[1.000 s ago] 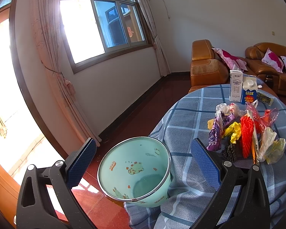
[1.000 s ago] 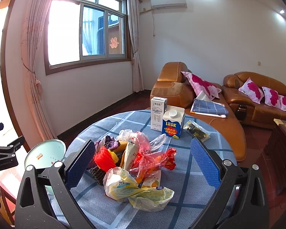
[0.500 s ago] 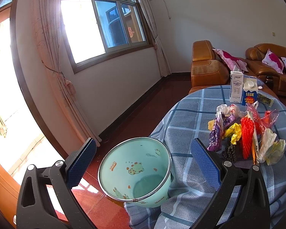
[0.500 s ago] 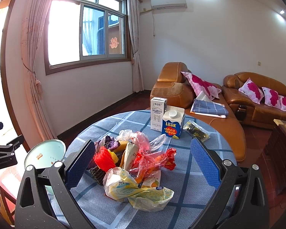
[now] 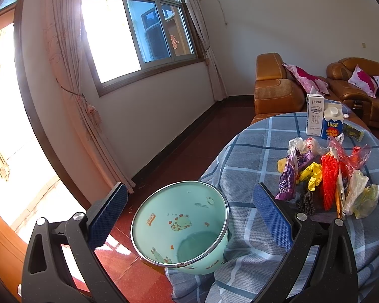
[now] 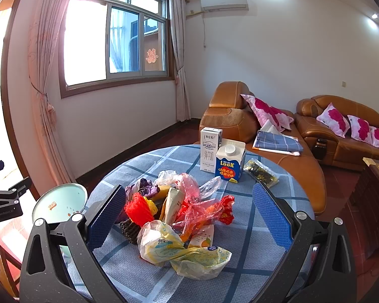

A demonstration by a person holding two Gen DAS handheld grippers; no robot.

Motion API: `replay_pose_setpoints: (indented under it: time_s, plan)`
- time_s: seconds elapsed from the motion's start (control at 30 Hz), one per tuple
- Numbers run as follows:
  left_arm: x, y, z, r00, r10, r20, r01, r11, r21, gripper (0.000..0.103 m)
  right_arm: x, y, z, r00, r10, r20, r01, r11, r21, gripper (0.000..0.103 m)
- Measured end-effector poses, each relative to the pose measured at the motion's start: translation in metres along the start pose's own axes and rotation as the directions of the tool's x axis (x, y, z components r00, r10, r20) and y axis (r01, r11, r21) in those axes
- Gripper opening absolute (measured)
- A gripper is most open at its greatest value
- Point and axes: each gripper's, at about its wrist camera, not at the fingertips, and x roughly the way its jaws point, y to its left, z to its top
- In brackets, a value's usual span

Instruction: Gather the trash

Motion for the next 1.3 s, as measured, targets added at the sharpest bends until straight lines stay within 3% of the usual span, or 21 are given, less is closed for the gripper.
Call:
replay_pose_setpoints:
  time_s: [0.93,1.1,1.3]
  plan:
    - [0.004,0.002,-0.004,1.0,-0.001,-0.016,0.002,1.0,0.001,0.097,0.003,0.001,-0.002,1.0,-0.003,-0.009,0.003,1.0,0.005,0.098]
    - [0.015,0.001,-0.007,1.0,-0.004,-0.029,0.004,1.0,-0.009,0.097,0.007,-0.008,-0.004,1.0,-0.025,-0.016,0.025,1.0,0.013,0.098]
    - [0.038,-0.021,-0.015,0.996,-0.065,-0.062,0.065,0.998,0.011,0.097,0.02,-0.04,-0.017,0.993,-0.107,-0.052,0.108,0.994,0.017,0.098]
